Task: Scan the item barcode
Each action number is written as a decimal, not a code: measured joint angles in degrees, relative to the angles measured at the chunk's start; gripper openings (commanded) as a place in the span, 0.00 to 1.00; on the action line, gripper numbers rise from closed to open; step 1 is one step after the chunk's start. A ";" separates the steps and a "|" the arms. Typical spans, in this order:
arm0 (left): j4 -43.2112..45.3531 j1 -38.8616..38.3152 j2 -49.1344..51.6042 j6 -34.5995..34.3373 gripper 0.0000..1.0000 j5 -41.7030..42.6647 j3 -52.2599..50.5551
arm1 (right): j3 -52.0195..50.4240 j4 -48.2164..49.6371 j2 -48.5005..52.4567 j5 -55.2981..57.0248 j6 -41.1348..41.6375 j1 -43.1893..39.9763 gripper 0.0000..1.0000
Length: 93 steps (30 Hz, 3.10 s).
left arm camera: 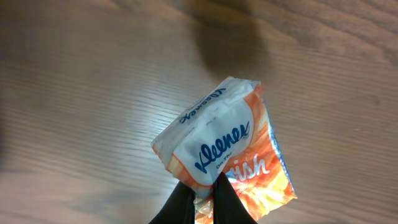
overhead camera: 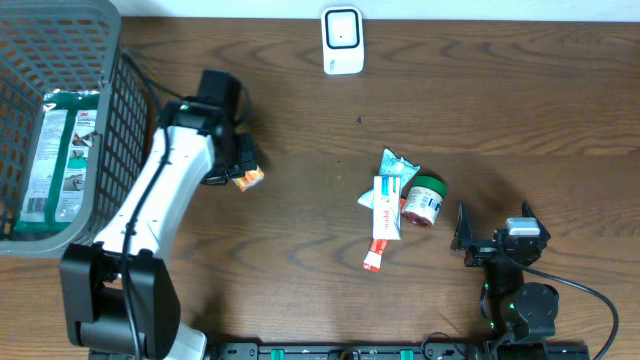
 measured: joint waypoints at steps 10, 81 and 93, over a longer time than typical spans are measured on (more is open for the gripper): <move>-1.70 -19.17 0.20 4.39 0.07 -22.45 3.82 | 0.00 0.00 0.00 0.00 0.00 0.00 0.99; 8.66 -29.90 20.98 9.62 0.49 -27.58 4.13 | 0.00 0.00 0.00 0.00 -0.02 0.00 0.99; 8.76 -29.90 20.98 9.14 0.59 -24.87 4.48 | 0.00 0.00 0.00 0.00 0.00 0.00 0.99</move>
